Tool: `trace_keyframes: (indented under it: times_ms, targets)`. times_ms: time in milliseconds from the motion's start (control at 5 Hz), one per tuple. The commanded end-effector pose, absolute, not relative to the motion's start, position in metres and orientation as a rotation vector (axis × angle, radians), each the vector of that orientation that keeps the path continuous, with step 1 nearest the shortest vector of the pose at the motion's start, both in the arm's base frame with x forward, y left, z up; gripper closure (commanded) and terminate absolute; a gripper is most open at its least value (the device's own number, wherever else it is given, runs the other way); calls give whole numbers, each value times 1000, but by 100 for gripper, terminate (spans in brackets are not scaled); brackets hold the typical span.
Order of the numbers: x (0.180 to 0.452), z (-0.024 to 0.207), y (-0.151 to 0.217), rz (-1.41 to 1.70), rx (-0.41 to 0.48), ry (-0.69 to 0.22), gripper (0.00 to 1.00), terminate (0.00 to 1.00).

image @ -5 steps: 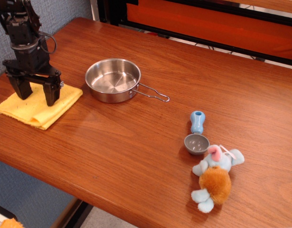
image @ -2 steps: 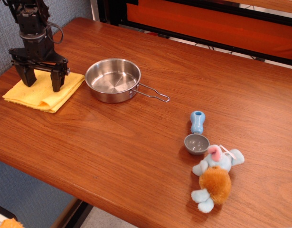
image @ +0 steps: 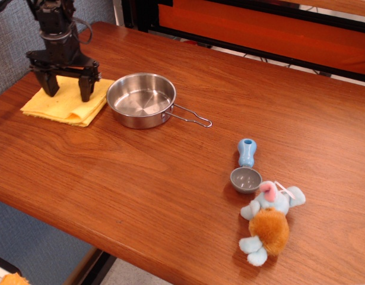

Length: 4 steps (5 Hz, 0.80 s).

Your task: Move the yellow cloth up to the left of the pot.

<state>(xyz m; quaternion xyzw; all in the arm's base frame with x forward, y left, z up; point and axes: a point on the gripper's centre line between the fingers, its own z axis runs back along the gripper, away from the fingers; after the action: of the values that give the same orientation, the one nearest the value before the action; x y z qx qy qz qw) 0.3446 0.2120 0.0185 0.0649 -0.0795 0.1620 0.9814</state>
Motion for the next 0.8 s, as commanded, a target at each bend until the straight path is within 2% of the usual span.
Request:
trace_keyframes:
  times_ms: [0, 400, 600]
  targets:
    - [376, 31, 212, 334, 179, -210, 0, 0]
    - [386, 38, 210, 321, 200, -235, 0, 0]
    - [381, 51, 214, 340, 219, -245, 0, 0]
